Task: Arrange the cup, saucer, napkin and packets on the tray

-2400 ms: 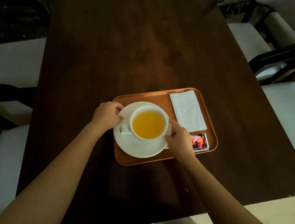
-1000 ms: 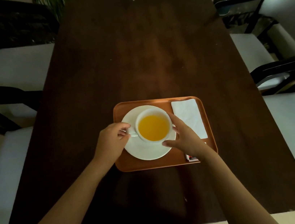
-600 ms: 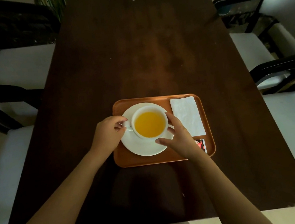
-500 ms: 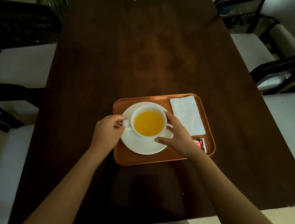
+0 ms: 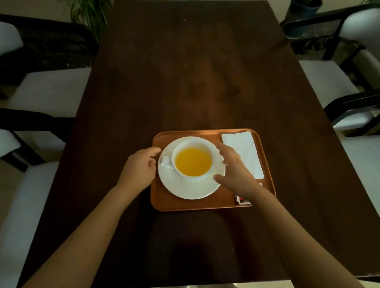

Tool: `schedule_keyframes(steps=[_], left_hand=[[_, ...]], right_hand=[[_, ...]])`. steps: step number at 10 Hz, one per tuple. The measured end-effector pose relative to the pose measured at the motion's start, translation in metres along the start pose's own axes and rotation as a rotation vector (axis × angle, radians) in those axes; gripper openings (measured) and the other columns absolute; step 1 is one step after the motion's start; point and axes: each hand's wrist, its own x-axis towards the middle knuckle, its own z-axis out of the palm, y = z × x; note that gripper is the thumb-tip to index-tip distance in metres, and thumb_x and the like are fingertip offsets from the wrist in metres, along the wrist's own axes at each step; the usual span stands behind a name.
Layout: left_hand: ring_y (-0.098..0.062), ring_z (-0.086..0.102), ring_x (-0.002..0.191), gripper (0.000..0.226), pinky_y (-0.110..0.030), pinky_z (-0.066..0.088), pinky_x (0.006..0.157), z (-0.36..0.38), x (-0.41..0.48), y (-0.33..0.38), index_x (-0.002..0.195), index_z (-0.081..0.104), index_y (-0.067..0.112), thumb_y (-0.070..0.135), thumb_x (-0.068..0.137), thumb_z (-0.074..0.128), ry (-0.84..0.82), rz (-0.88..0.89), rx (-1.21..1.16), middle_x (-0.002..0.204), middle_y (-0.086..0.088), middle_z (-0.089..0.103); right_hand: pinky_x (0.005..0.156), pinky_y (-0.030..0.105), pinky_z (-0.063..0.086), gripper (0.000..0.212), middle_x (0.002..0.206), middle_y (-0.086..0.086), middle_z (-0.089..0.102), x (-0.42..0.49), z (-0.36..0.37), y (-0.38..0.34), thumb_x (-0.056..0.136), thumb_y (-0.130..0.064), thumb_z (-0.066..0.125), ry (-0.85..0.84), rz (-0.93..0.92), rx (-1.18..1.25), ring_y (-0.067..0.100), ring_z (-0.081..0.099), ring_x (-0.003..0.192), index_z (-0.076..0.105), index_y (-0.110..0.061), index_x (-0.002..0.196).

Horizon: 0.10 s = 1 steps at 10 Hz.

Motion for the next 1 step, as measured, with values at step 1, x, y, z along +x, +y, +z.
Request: schedule_keyframes(steps=[1], left_hand=[[-0.021,0.049,0.122,0.036,-0.037,0.042,0.1,-0.0128,0.0051,0.0152,0.129,0.048,0.016,0.015,0.094,0.041,0.004,0.0,-0.018,0.134,-0.007,0.053]], right_hand=[[0.108,0.045,0.028,0.064,0.149,0.006,0.03,-0.0009,-0.0173,-0.0141,0.086,-0.013,0.059,-0.009,-0.001,-0.117,0.026,0.027,0.136,0.026,-0.023,0.14]])
